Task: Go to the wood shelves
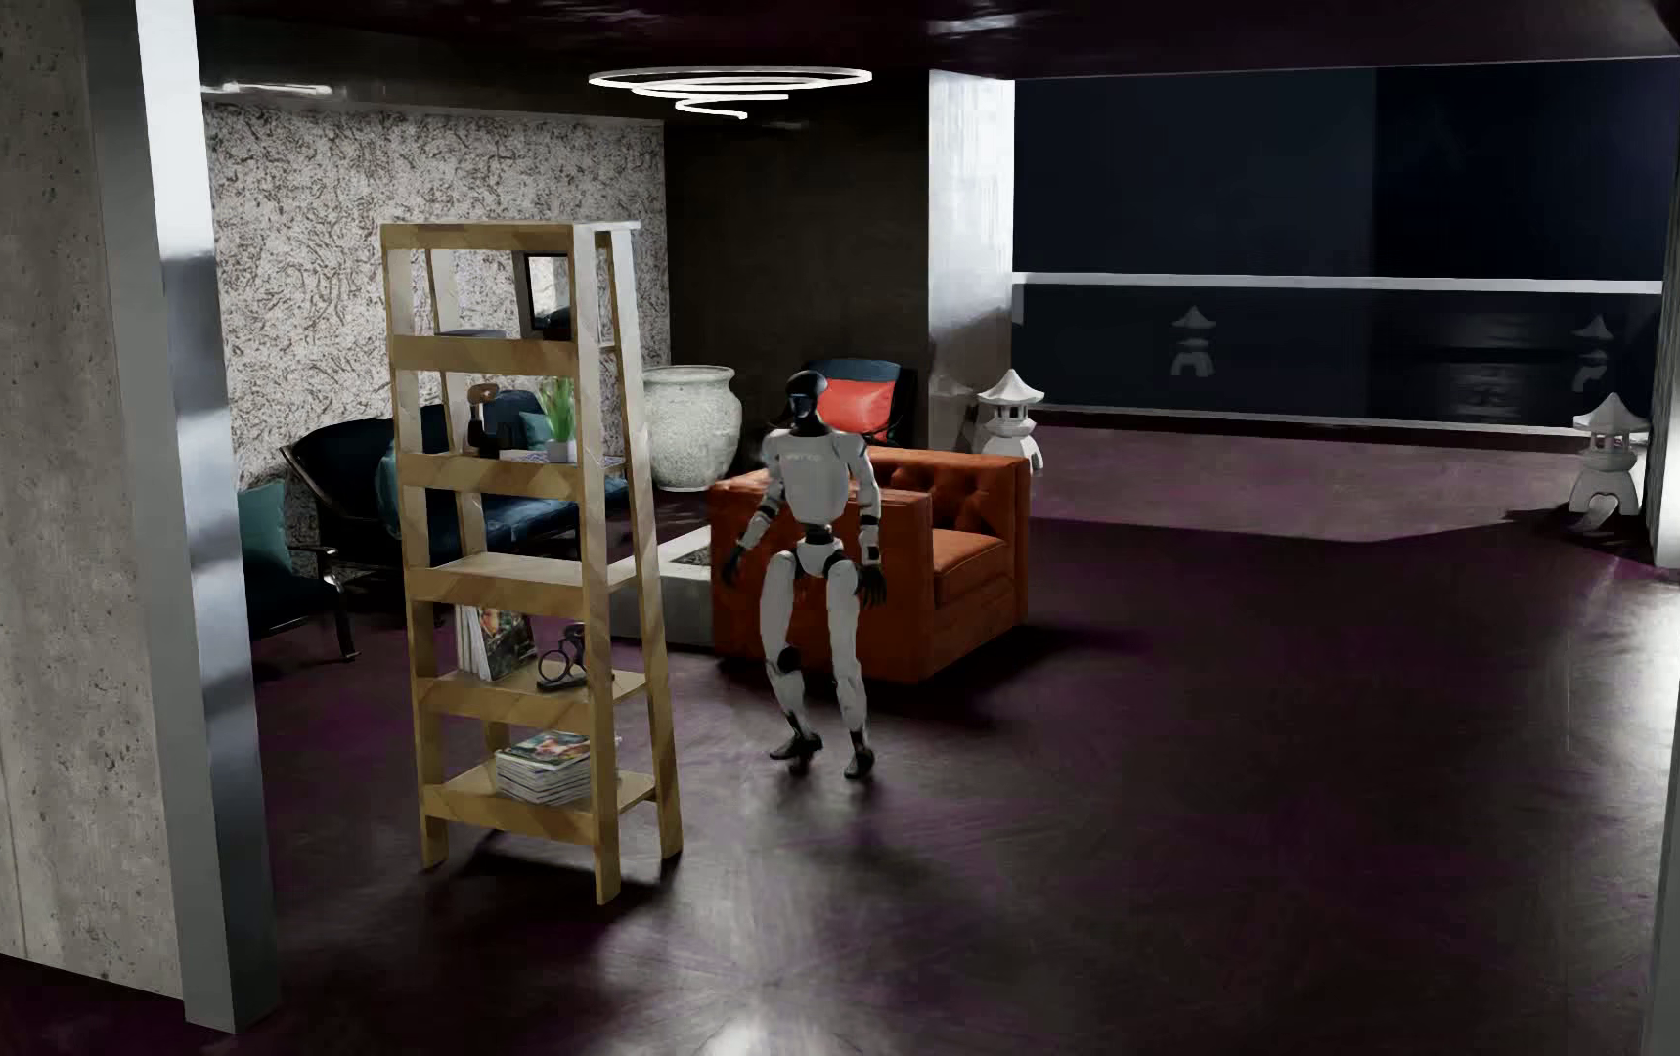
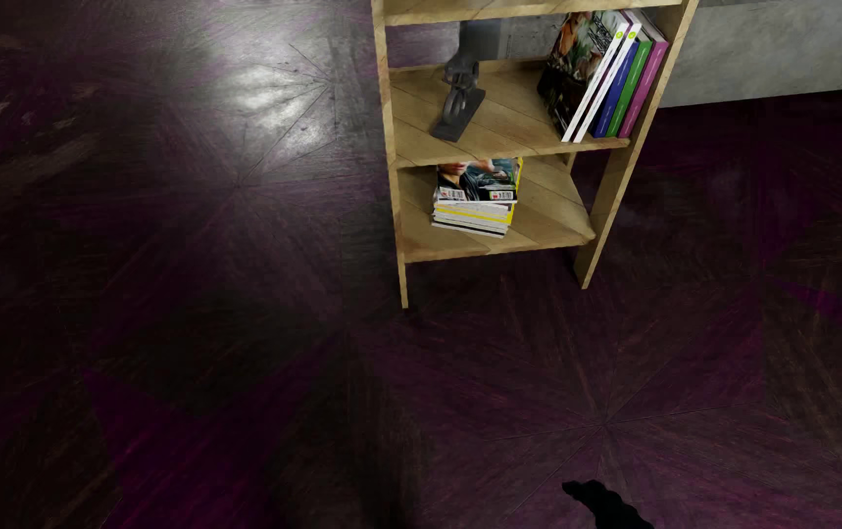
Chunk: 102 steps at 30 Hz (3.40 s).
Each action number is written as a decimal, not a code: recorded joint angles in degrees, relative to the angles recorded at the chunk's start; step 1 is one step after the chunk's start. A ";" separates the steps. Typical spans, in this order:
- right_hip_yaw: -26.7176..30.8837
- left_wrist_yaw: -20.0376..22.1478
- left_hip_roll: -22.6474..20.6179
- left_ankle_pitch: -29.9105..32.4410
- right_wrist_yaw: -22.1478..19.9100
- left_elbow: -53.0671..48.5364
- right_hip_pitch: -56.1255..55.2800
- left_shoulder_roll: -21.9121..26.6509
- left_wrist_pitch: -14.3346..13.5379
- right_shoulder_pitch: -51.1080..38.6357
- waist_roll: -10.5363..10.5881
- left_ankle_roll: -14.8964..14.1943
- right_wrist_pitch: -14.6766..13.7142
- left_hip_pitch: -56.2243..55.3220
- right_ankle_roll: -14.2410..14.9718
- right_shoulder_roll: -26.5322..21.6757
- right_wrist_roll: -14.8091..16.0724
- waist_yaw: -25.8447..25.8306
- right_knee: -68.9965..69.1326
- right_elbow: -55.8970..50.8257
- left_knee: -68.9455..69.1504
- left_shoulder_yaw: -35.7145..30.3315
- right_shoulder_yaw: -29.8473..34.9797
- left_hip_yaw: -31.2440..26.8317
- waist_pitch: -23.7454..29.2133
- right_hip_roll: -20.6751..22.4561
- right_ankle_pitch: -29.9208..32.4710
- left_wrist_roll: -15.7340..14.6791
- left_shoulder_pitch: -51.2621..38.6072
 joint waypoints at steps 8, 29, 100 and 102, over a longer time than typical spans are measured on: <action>-4.87 2.43 -1.85 -0.04 5.59 -4.37 1.20 -0.84 -0.22 -1.96 0.77 -0.47 -0.67 -1.60 -0.90 4.00 -5.87 -0.61 1.13 3.44 1.44 1.78 7.85 -5.07 0.56 -1.34 -1.50 -2.06 0.57; -7.71 2.54 -3.94 2.86 6.97 -3.69 -0.72 -1.47 -0.40 -3.94 -0.44 -0.91 0.46 -2.97 -1.64 -0.71 -3.92 0.09 0.43 6.43 -3.03 3.00 12.81 -7.30 1.04 -2.65 -0.55 -3.15 0.57; 8.37 5.20 -10.01 2.18 -0.70 -0.35 -3.56 -1.22 0.38 -10.29 -2.59 0.73 3.69 0.34 1.48 -0.67 14.14 1.09 -1.04 22.86 -7.04 2.25 19.69 -10.07 1.61 -2.08 3.02 -5.60 -3.36; 3.93 5.16 -10.60 2.69 -0.80 -0.28 -2.15 -1.54 0.57 -12.18 -1.96 -0.53 3.55 -1.16 0.84 -1.40 14.24 1.23 -3.09 23.10 -6.66 3.14 19.72 -14.02 1.49 -2.28 3.07 -6.78 -2.87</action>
